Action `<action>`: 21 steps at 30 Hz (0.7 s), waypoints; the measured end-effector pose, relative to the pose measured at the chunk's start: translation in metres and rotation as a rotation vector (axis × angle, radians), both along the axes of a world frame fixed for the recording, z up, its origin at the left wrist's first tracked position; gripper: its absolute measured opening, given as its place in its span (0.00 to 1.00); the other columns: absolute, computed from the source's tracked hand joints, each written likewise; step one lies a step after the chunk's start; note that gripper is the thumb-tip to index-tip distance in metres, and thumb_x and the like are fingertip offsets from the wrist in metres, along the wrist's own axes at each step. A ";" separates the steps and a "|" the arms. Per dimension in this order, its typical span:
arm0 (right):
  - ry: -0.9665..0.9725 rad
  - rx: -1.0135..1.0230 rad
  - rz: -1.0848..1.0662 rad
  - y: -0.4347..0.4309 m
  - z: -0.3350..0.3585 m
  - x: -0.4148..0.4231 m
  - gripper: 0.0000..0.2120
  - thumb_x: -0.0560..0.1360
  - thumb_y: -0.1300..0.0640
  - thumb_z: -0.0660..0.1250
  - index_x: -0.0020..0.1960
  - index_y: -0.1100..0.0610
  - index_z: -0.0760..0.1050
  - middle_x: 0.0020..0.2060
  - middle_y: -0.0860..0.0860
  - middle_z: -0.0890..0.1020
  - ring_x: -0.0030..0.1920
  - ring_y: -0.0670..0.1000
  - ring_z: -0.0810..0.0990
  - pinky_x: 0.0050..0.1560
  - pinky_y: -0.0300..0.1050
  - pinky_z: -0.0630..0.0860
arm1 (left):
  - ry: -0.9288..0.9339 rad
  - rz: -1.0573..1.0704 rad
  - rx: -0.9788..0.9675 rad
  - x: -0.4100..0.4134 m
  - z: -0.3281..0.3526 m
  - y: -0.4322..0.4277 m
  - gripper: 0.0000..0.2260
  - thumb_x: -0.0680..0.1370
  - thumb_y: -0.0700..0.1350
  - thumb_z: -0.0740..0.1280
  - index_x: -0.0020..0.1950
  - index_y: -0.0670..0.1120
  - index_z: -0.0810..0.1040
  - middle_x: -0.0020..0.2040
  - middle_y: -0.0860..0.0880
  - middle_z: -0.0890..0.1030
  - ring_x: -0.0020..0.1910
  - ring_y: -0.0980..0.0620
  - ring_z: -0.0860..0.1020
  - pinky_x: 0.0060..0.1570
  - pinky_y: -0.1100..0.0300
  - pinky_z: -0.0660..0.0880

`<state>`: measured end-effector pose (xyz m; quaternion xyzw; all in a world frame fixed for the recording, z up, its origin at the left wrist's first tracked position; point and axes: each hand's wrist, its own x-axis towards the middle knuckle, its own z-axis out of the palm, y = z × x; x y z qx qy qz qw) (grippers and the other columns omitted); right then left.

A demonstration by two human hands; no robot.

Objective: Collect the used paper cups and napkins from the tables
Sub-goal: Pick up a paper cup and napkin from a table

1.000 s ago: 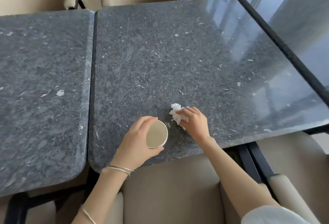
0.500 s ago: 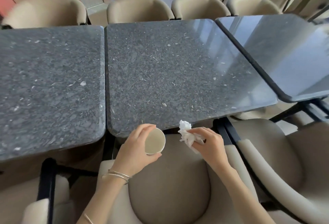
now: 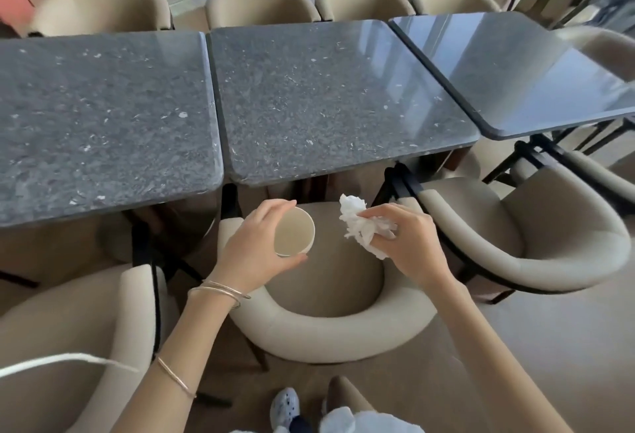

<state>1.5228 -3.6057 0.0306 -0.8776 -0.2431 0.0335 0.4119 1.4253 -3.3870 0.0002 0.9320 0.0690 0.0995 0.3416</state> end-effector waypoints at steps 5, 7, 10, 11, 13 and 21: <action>0.025 0.050 0.050 -0.028 -0.003 -0.037 0.14 0.64 0.64 0.75 0.47 0.50 0.81 0.42 0.43 0.82 0.43 0.43 0.79 0.42 0.46 0.78 | -0.037 0.065 0.018 -0.050 -0.007 -0.029 0.36 0.64 0.53 0.77 0.68 0.50 0.68 0.64 0.56 0.69 0.59 0.55 0.71 0.55 0.61 0.69; 0.039 0.045 0.096 -0.037 -0.009 -0.049 0.15 0.65 0.63 0.75 0.47 0.48 0.81 0.42 0.41 0.81 0.43 0.41 0.78 0.41 0.40 0.77 | -0.037 0.107 0.020 -0.070 -0.011 -0.041 0.36 0.64 0.54 0.77 0.68 0.50 0.68 0.64 0.55 0.70 0.60 0.55 0.71 0.56 0.60 0.69; 0.073 0.038 0.193 -0.046 -0.018 -0.064 0.16 0.65 0.65 0.75 0.46 0.47 0.80 0.42 0.42 0.82 0.43 0.42 0.79 0.41 0.40 0.77 | -0.020 0.213 -0.003 -0.104 -0.019 -0.060 0.35 0.64 0.55 0.77 0.67 0.52 0.67 0.64 0.57 0.69 0.60 0.56 0.71 0.54 0.57 0.73; 0.076 0.033 0.237 -0.049 -0.021 -0.070 0.16 0.64 0.65 0.75 0.46 0.48 0.81 0.42 0.43 0.82 0.43 0.43 0.79 0.41 0.43 0.78 | -0.016 0.257 -0.008 -0.116 -0.021 -0.068 0.35 0.64 0.55 0.76 0.67 0.52 0.67 0.63 0.58 0.69 0.59 0.57 0.71 0.53 0.57 0.73; 0.071 0.016 0.331 -0.053 -0.026 -0.080 0.15 0.64 0.64 0.75 0.46 0.48 0.81 0.41 0.43 0.82 0.42 0.43 0.79 0.40 0.45 0.77 | -0.007 0.342 -0.019 -0.141 -0.024 -0.085 0.34 0.64 0.55 0.76 0.66 0.53 0.67 0.63 0.59 0.68 0.59 0.57 0.71 0.53 0.58 0.73; 0.023 -0.053 0.749 -0.035 -0.029 -0.129 0.13 0.64 0.65 0.76 0.46 0.53 0.82 0.39 0.51 0.83 0.38 0.49 0.79 0.40 0.47 0.76 | 0.048 0.709 -0.064 -0.258 -0.029 -0.144 0.36 0.63 0.55 0.77 0.67 0.53 0.66 0.64 0.60 0.67 0.60 0.59 0.70 0.56 0.63 0.67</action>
